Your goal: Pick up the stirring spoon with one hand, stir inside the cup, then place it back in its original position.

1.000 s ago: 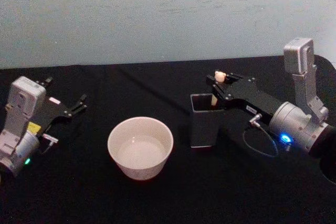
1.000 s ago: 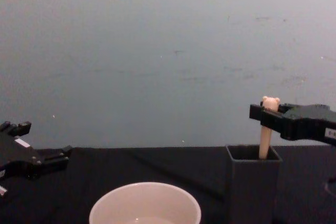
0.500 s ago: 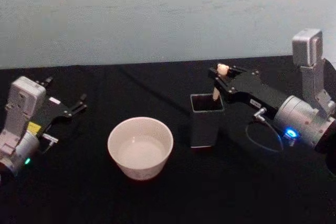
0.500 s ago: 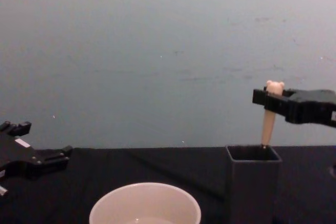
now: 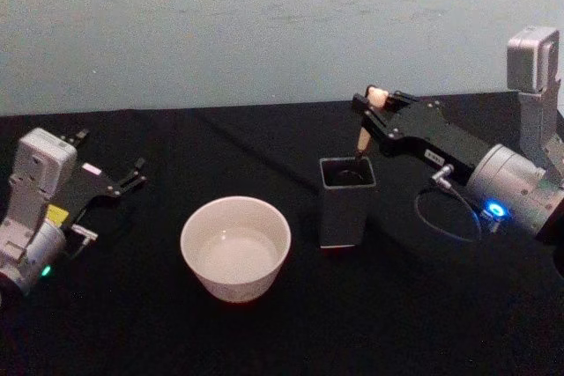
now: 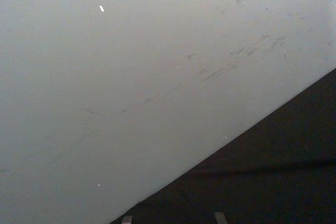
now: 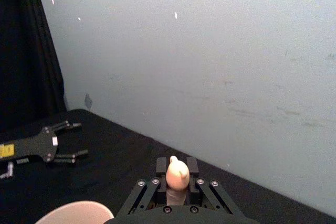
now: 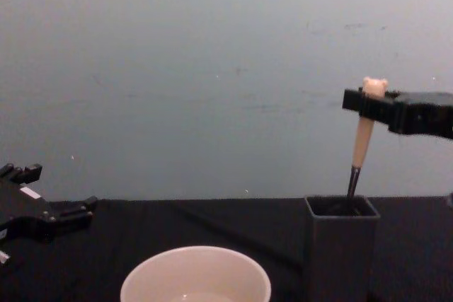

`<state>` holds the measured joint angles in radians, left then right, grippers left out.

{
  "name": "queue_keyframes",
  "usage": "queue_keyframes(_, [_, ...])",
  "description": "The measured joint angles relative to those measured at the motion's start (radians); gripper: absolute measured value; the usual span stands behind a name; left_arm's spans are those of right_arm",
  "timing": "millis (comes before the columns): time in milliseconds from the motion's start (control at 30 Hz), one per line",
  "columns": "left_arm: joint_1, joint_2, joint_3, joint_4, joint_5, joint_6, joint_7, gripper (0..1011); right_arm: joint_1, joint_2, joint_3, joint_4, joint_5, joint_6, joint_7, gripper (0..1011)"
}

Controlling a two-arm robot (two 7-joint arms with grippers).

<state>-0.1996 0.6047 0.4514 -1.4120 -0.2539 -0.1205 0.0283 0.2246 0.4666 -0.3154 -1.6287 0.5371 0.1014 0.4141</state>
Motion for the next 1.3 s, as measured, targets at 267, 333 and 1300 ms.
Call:
queue_keyframes(267, [0.0,0.0,0.0,0.0,0.0,0.0,0.0,1001,0.012,0.003,0.007,-0.031,0.025,-0.004,-0.009,215])
queue_keyframes(333, [0.0,0.0,0.0,0.0,0.0,0.0,0.0,1001,0.015,0.003,0.008,-0.036,0.027,-0.006,-0.011,215])
queue_keyframes(1300, [0.0,0.0,0.0,0.0,0.0,0.0,0.0,1001,0.082,-0.025,-0.105,-0.041,0.047,0.005,0.018,216])
